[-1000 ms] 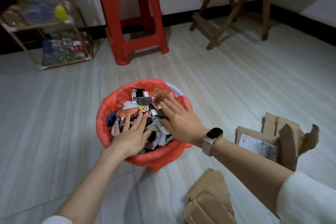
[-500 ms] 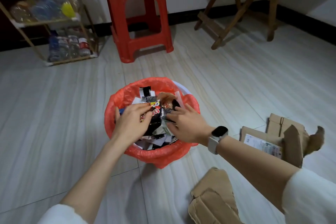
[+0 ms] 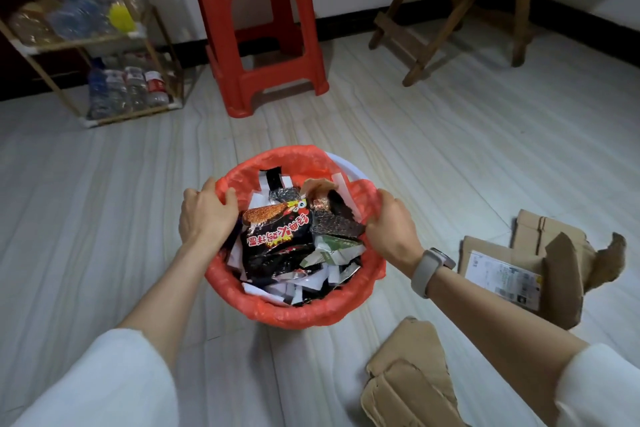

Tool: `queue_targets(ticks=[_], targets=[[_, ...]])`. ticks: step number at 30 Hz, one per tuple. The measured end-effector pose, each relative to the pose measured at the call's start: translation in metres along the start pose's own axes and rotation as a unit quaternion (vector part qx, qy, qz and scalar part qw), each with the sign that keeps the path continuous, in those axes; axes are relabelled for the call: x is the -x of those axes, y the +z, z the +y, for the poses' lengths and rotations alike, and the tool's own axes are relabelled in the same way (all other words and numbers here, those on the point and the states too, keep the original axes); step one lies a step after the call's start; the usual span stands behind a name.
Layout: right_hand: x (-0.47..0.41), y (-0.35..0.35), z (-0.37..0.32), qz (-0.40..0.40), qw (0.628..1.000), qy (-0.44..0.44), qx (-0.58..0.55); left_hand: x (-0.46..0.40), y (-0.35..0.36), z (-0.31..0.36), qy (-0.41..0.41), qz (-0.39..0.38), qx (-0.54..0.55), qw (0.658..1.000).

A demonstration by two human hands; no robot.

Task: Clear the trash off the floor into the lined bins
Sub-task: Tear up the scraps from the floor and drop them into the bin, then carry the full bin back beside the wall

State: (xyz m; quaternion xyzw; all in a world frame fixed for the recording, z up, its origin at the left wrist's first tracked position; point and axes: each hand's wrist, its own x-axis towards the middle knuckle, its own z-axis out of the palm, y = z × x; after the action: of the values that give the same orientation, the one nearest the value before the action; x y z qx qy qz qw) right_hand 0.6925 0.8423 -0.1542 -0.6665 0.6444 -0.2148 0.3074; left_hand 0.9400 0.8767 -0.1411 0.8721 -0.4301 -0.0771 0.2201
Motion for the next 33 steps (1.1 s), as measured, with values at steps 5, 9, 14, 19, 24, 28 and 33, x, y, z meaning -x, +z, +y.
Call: queue_targets(ticks=[5, 9, 14, 19, 24, 28, 33], targets=[[0.033, -0.056, 0.002, 0.025, 1.000, -0.016, -0.004, 0.043, -0.037, 0.021, 0.060, 0.011, -0.004, 0.998], [0.069, -0.136, 0.000, 0.043, 0.999, 0.027, 0.015, 0.082, -0.082, 0.087, 0.067, -0.051, -0.010, 0.996], [0.130, -0.247, 0.004, 0.055, 0.987, 0.146, 0.037, 0.148, -0.137, 0.180, 0.092, -0.144, -0.015, 0.985], [0.203, -0.374, -0.004, 0.091, 0.968, 0.230, 0.041, 0.230, -0.208, 0.276, 0.102, -0.210, -0.001, 0.972], [0.272, -0.501, -0.014, 0.107, 0.953, 0.279, 0.046, 0.294, -0.279, 0.364, 0.135, -0.256, 0.009, 0.957], [0.316, -0.586, -0.020, 0.135, 0.946, 0.292, 0.031, 0.338, -0.326, 0.433, 0.157, -0.262, 0.019, 0.952], [0.344, -0.663, -0.012, 0.192, 0.931, 0.311, 0.008, 0.369, -0.342, 0.513, 0.166, -0.259, 0.046, 0.950]])
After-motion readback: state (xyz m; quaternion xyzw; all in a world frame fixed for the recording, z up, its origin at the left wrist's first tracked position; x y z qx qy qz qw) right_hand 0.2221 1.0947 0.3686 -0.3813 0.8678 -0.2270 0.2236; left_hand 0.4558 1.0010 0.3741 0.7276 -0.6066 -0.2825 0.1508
